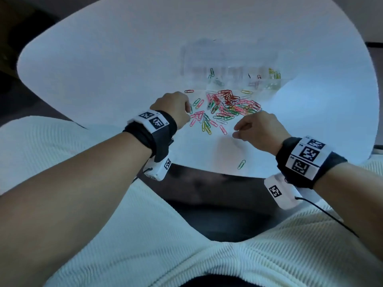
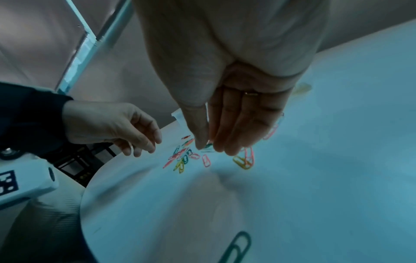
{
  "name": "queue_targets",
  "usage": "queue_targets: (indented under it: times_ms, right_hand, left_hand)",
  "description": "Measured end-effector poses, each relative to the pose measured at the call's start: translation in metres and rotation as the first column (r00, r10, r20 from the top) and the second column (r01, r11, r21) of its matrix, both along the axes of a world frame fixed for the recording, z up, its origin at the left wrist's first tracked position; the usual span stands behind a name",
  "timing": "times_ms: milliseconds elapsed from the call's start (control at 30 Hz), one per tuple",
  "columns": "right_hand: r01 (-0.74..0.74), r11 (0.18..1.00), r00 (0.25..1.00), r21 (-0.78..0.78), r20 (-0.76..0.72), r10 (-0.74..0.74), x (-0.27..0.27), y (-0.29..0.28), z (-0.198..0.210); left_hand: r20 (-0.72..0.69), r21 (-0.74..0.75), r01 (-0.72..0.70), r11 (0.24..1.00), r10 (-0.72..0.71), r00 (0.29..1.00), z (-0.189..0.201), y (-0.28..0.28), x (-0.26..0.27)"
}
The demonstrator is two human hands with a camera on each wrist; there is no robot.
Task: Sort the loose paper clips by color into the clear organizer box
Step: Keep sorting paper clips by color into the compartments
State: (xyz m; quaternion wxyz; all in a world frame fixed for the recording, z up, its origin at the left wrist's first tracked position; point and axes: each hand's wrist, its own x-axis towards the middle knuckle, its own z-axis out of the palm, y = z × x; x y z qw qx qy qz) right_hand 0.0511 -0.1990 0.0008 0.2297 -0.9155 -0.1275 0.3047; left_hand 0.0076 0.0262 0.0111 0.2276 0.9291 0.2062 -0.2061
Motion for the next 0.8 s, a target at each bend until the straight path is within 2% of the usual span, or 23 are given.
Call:
queue_targets:
  times_ms: [100, 233, 467, 633, 800]
  right_hand:
    - [0.034, 0.998, 0.999, 0.052, 0.037, -0.036, -0.001, 0.011, -0.006]
    - [-0.014, 0.998, 0.994, 0.059, 0.111, 0.007, -0.002, 0.030, -0.018]
    - [-0.136, 0.985, 0.963, -0.110, 0.220, 0.158, -0.007, 0.041, -0.029]
    - [-0.113, 0.974, 0.967, -0.197, 0.205, 0.153, -0.008, 0.041, -0.027]
    - [-0.063, 0.978, 0.985, -0.197, 0.148, 0.093, -0.006, 0.044, -0.030]
  left_hand:
    - [0.008, -0.007, 0.037, 0.999, -0.037, 0.999, -0.010, -0.006, -0.003]
    - [0.038, -0.015, 0.097, 0.995, -0.097, 0.995, -0.026, -0.013, -0.009]
    - [0.057, 0.005, 0.199, 0.980, -0.199, 0.978, -0.037, -0.013, -0.010]
    - [0.065, 0.011, 0.215, 0.977, -0.215, 0.974, -0.039, -0.013, -0.009]
    - [0.114, -0.011, 0.215, 0.976, -0.213, 0.970, -0.038, -0.014, -0.006]
